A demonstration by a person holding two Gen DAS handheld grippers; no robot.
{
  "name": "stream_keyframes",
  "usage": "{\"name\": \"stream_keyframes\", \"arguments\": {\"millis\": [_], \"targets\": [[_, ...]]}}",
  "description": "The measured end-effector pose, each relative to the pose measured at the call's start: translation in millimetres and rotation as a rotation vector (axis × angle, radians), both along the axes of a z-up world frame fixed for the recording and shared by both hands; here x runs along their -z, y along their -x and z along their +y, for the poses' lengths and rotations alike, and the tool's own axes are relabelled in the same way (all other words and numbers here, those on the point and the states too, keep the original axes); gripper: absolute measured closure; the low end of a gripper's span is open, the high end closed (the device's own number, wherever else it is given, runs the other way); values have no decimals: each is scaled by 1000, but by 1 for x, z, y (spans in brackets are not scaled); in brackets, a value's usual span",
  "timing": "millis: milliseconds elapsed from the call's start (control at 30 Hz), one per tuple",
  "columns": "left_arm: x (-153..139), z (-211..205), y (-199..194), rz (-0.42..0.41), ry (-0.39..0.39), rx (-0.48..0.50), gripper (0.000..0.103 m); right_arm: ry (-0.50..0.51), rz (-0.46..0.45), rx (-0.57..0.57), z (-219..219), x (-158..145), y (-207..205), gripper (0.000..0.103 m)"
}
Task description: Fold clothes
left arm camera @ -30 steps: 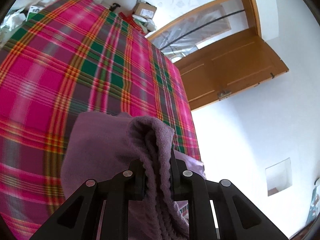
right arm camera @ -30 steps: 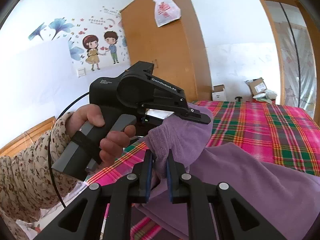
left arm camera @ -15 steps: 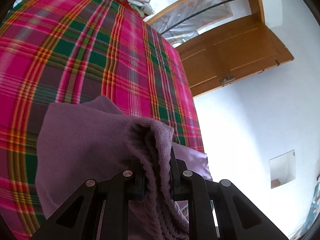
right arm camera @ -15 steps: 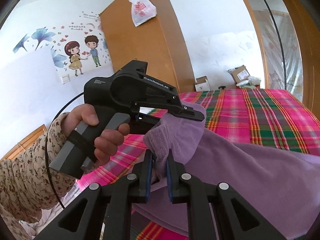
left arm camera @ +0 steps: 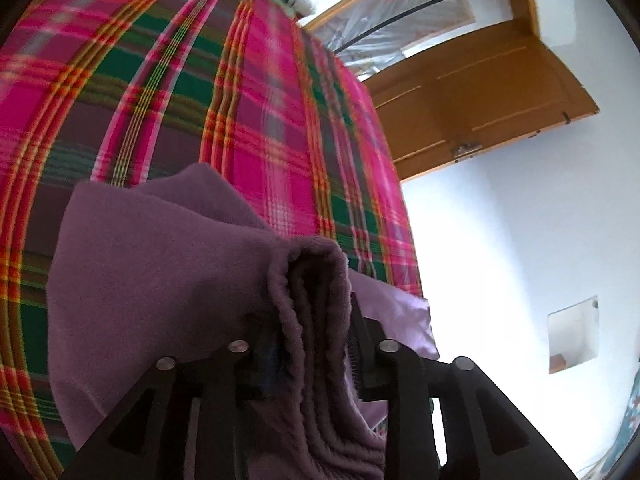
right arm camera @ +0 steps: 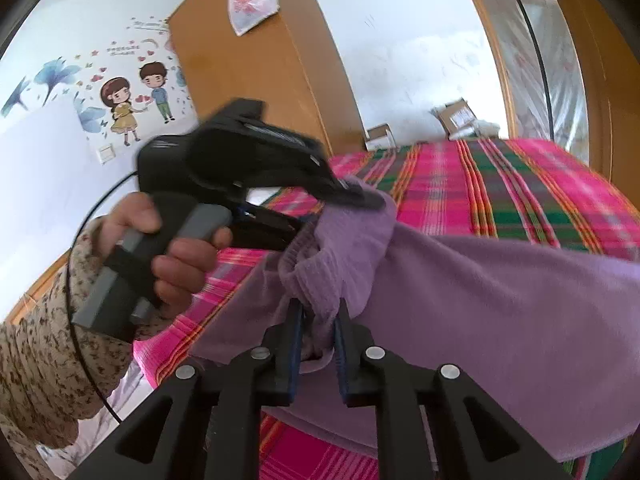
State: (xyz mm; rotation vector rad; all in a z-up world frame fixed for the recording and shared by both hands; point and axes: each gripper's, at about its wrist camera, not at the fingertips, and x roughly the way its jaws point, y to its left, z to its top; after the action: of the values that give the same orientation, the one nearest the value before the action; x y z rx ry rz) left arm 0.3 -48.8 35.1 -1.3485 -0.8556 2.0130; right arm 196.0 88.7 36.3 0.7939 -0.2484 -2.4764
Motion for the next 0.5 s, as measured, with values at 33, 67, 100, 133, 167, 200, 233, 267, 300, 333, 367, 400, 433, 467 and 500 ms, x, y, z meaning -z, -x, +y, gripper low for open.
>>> {"name": "stream_keyframes", "arguments": {"millis": [33, 67, 100, 133, 167, 200, 233, 267, 300, 333, 367, 400, 433, 467, 500], "targets": [[-2, -4, -3, 17, -16, -12, 69, 4, -8, 0, 2, 2, 1, 87], [-4, -8, -6, 32, -27, -25, 68, 7, -15, 0, 4, 3, 1, 87], [-6, -13, -10, 44, -28, -39, 67, 7, -19, 0, 6, 4, 1, 86], [-8, -18, -14, 56, -28, -53, 67, 5, -22, 1, 7, 5, 1, 86], [-10, -23, -18, 69, -28, -68, 67, 4, -28, 4, 8, 7, 1, 86], [-11, -28, -22, 84, -26, -83, 67, 3, -35, 8, 9, 9, 1, 86], [-12, -34, -27, 95, -28, -102, 67, 11, -44, 9, 11, 11, 1, 86], [-11, -42, -31, 97, -36, -124, 67, 21, -54, 11, 13, 13, 1, 86], [-9, -47, -35, 96, -38, -143, 67, 29, -62, 10, 15, 14, 2, 86], [-8, -53, -38, 96, -41, -161, 67, 36, -69, 7, 17, 15, 2, 85], [-6, -58, -42, 95, -40, -178, 67, 38, -75, 11, 18, 15, 3, 84], [-3, -62, -46, 92, -35, -191, 67, 40, -81, 15, 20, 16, 4, 82], [0, -67, -50, 89, -29, -203, 67, 46, -89, 21, 22, 17, 5, 77], [2, -70, -53, 85, -25, -214, 67, 53, -99, 28, 25, 18, 5, 76], [4, -72, -54, 78, -26, -224, 67, 60, -108, 35, 28, 20, 6, 73]]}}
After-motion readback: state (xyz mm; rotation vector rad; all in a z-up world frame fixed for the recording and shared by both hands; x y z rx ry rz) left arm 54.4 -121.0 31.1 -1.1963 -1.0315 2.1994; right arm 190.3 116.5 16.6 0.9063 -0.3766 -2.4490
